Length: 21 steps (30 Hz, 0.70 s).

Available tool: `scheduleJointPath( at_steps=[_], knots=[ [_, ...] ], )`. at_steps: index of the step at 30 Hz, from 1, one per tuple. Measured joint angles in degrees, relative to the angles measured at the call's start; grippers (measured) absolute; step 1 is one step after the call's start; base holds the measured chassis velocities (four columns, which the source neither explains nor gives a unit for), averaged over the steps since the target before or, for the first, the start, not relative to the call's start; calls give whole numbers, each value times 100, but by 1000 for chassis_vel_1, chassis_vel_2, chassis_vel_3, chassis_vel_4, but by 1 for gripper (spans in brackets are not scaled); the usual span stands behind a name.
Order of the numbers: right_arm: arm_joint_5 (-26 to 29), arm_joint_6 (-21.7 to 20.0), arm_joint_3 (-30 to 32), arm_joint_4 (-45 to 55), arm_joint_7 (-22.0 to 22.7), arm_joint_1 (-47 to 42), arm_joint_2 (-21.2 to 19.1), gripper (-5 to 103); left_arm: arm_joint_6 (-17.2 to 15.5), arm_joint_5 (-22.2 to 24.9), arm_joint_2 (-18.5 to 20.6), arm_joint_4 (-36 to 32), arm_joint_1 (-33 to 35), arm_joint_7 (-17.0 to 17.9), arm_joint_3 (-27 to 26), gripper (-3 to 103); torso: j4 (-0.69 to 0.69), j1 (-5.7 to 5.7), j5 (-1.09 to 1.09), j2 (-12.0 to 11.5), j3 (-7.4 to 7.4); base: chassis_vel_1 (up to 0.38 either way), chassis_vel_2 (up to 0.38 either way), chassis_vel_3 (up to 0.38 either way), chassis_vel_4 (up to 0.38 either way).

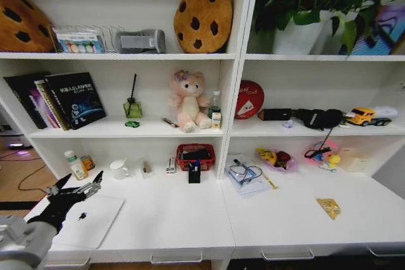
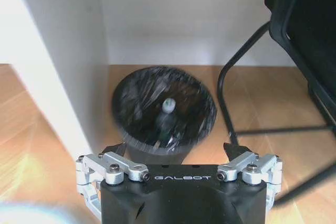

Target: Organize the objects on the table.

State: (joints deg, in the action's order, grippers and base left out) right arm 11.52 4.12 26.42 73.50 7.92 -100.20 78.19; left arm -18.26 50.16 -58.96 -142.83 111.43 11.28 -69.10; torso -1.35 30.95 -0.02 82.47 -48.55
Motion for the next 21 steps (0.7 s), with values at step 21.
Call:
scheduleJointPath(
  at_steps=[21],
  knots=[
    [1507,1385,2236,5272,-710,-1590,-65,100,0,0,0,0,0,0,0,100,4,0,1,-1,-1,0,0,0,0]
  ],
)
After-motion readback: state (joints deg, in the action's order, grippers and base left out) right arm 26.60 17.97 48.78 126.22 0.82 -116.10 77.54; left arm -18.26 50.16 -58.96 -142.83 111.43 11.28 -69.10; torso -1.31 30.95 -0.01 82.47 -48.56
